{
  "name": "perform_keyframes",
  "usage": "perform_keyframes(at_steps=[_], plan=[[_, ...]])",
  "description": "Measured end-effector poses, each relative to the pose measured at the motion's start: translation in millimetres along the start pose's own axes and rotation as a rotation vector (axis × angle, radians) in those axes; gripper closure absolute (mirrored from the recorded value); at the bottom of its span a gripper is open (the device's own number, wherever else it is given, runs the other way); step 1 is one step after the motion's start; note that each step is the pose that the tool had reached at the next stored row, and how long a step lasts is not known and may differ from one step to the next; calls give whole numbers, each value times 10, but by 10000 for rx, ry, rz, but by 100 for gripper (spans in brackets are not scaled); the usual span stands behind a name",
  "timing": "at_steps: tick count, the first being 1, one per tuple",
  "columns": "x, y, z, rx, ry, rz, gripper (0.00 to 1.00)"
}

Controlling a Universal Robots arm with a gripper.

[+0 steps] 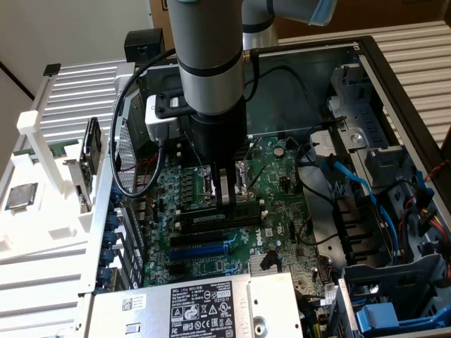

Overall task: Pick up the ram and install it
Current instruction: 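Insert the ram into the slot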

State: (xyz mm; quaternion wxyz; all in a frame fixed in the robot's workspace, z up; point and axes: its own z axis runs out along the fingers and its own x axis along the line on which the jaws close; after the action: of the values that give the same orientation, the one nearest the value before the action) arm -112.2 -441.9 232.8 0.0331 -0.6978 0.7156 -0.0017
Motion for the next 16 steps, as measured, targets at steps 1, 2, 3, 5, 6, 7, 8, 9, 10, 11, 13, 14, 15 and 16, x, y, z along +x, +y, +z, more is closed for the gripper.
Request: perform_keyframes(at_steps=[1,2,3,5,6,7,8,9,10,11,13,14,15,16], plan=[[0,0,0,1,-1,-2,88],[0,1,0,2,-1,-3,88],[0,1,0,2,-1,-4,88],[0,1,0,4,-1,-8,88],[0,1,0,7,-1,-13,88],[0,2,0,12,-1,-18,88],[0,3,1,26,-2,-29,88],[0,4,1,39,-3,-39,88],[0,4,2,46,-4,-44,88],[0,5,2,55,-4,-50,88],[0,11,3,83,-6,-67,88],[1,20,3,98,-7,-85,88],[1,29,2,117,-8,-100,88],[0,32,2,133,-9,-109,88]])
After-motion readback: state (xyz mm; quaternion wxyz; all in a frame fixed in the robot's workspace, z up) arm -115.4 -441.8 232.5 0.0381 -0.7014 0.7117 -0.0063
